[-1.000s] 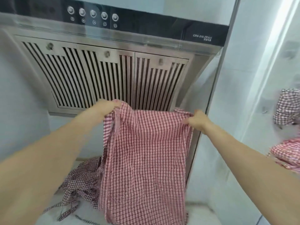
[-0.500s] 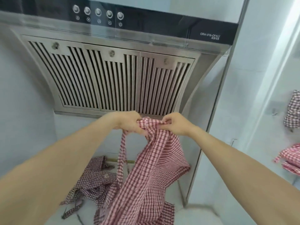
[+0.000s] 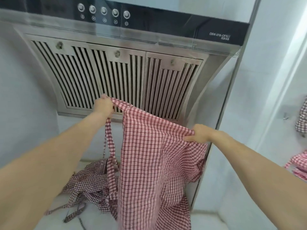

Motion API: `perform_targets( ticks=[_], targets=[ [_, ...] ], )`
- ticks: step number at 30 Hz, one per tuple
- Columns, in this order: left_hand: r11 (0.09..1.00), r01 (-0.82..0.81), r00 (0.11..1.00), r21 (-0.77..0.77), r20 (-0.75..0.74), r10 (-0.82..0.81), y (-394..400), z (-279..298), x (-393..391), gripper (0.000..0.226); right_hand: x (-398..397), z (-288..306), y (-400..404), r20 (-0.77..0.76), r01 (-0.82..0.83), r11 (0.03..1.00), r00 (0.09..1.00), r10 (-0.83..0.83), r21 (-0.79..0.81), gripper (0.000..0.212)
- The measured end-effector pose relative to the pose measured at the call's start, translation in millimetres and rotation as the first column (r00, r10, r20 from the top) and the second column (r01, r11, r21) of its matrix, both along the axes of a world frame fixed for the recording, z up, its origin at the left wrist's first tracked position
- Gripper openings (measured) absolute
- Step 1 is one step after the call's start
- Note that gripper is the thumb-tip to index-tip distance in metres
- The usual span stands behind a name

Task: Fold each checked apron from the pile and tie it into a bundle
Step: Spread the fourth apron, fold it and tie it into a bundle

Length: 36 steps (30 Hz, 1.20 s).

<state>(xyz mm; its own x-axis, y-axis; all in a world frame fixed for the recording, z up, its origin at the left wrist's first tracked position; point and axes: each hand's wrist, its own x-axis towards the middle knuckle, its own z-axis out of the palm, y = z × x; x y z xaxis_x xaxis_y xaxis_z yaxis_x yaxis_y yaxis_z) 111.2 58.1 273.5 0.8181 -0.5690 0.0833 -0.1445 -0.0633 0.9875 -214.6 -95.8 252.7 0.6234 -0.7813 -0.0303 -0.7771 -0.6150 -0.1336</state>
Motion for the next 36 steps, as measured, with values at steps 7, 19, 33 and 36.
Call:
perform_targets(
  ticks=[7,19,33,36],
  targets=[
    [0.931,0.344,0.789,-0.120,-0.501,-0.356,25,3,2,0.091,-17,14,-7,0.311,0.201,0.947,0.943,-0.118,-0.249,0.064],
    [0.773,0.610,0.791,0.174,-0.089,-0.605,49,24,39,0.017,-42,10,-24,0.111,0.259,0.811,0.965,-0.237,-0.525,0.040],
    [0.960,-0.066,0.897,0.274,0.438,-0.063,28,-56,48,0.023,-15,44,3,0.266,0.071,0.985,0.964,-0.026,-0.160,0.043],
    [0.957,-0.281,0.910,0.075,0.338,0.241,42,-47,76,0.034,-40,49,1,-0.067,0.109,0.981,0.990,-0.121,-0.162,0.046]
  ],
)
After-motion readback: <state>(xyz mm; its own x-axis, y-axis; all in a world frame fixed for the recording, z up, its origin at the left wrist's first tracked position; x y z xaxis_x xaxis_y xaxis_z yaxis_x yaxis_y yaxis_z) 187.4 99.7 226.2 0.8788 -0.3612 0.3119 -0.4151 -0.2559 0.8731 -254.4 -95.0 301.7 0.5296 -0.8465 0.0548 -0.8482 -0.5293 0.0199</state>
